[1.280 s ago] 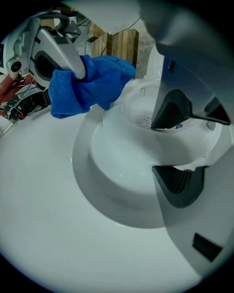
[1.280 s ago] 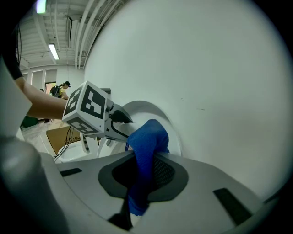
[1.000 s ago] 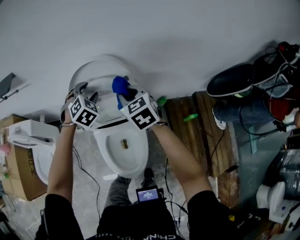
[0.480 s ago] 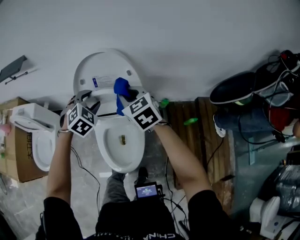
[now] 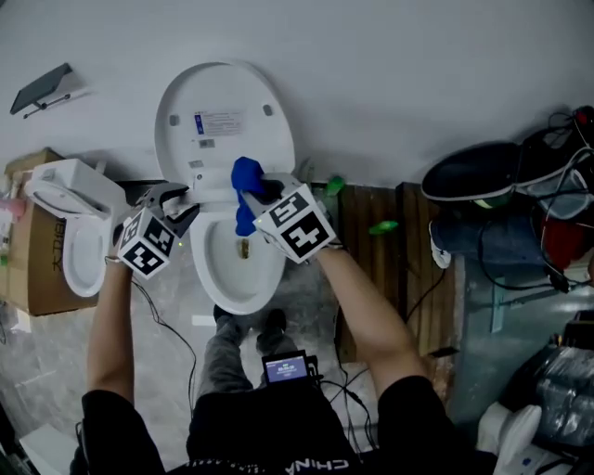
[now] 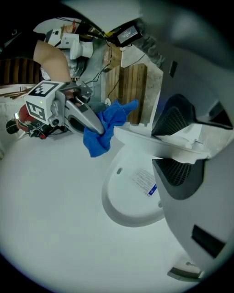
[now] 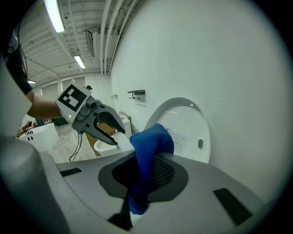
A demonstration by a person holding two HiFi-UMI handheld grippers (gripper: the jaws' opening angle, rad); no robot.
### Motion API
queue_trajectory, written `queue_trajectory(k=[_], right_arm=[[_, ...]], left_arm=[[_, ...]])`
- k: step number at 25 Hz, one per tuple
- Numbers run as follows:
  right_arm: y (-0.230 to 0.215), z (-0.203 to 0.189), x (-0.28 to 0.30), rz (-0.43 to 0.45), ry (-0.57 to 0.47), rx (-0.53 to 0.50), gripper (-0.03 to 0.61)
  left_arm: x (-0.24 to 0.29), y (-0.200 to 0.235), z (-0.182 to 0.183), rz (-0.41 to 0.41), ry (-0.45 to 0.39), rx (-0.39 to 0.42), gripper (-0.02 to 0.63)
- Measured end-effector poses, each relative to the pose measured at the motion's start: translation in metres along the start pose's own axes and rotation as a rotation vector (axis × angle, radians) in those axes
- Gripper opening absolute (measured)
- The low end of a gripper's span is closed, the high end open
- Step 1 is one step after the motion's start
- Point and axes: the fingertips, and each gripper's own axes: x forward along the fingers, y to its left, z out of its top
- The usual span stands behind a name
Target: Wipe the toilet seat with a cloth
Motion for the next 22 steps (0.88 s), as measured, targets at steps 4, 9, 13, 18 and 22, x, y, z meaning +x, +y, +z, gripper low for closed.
queue_trajectory(k=[4, 9, 13, 18, 22], right_arm=[[0.025, -0.025, -0.001, 0.033, 0.020, 0.033, 0.051], [0.055, -0.052, 0.001, 0.047, 0.044, 0.049, 0.051], [0.084, -0.076, -0.006, 0.020, 0.039, 0.099, 0.051], [0.118, -0.115, -0.011, -0.022, 0.018, 0.184, 0.051], [0.142, -0.156, -0.017, -0.039, 0.029, 0.252, 0.051]], left_arm=[[-0.009, -0.039, -0.016, -0.095, 0.010, 0.042, 0.153], [-0.012, -0.081, -0.038, -0.159, -0.001, 0.093, 0.152], [-0.018, -0.125, -0.055, -0.177, -0.048, 0.111, 0.158], [-0.015, -0.180, -0.078, -0.180, -0.105, 0.123, 0.176], [-0.008, -0.220, -0.096, -0.182, -0.129, 0.134, 0.188]])
